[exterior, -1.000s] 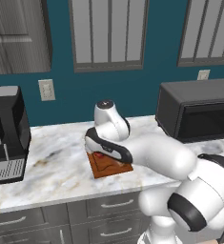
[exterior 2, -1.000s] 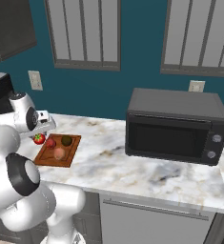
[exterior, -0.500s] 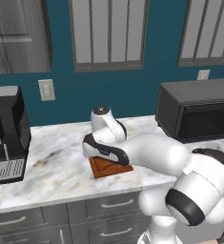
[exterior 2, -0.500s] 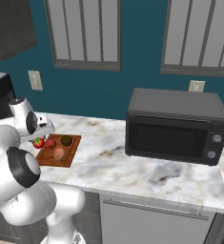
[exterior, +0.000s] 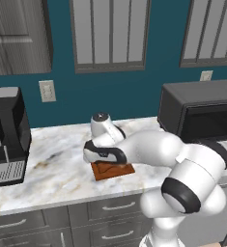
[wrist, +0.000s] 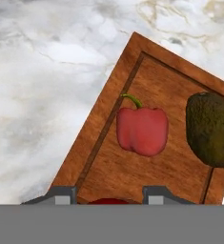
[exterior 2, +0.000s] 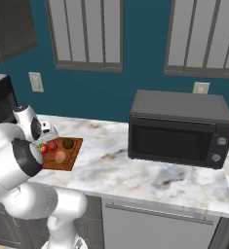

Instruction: Place the avocado, onion, tomato, and bell pepper on the cutting board.

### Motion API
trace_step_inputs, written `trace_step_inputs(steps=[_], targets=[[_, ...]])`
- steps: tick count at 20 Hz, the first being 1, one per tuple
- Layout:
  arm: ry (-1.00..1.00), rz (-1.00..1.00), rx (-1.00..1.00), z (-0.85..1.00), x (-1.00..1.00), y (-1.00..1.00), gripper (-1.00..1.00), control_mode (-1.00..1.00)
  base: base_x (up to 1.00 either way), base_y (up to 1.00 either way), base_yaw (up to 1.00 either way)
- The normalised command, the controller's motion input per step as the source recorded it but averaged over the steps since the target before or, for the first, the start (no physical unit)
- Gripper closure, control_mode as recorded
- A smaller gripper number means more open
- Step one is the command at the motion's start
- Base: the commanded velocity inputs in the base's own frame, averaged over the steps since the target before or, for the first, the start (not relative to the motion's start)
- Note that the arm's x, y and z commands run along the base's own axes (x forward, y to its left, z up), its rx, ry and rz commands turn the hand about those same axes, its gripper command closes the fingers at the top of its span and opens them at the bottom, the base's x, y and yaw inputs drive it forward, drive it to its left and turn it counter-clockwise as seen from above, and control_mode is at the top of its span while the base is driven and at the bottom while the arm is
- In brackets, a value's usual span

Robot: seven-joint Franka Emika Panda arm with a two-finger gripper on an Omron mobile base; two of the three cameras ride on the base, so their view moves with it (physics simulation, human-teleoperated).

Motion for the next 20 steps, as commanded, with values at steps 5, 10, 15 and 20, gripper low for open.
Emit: trace_step_inputs(steps=[5, 10, 15, 20], targets=[[0.02, 0.0, -0.01, -0.29, 0.14, 0.01, 1.0, -1.0, 0.0, 0.0, 0.0], [0.01, 0.0, 0.0, -0.27, 0.03, 0.01, 1.0, -1.0, 0.0, 0.0, 0.0], [0.01, 0.0, 0.0, -0.28, 0.0, 0.0, 1.0, -1.0, 0.0, 0.0, 0.0], [0.01, 0.0, 0.0, -0.28, 0.02, 0.0, 1.0, -1.0, 0.0, 0.0, 0.0]])
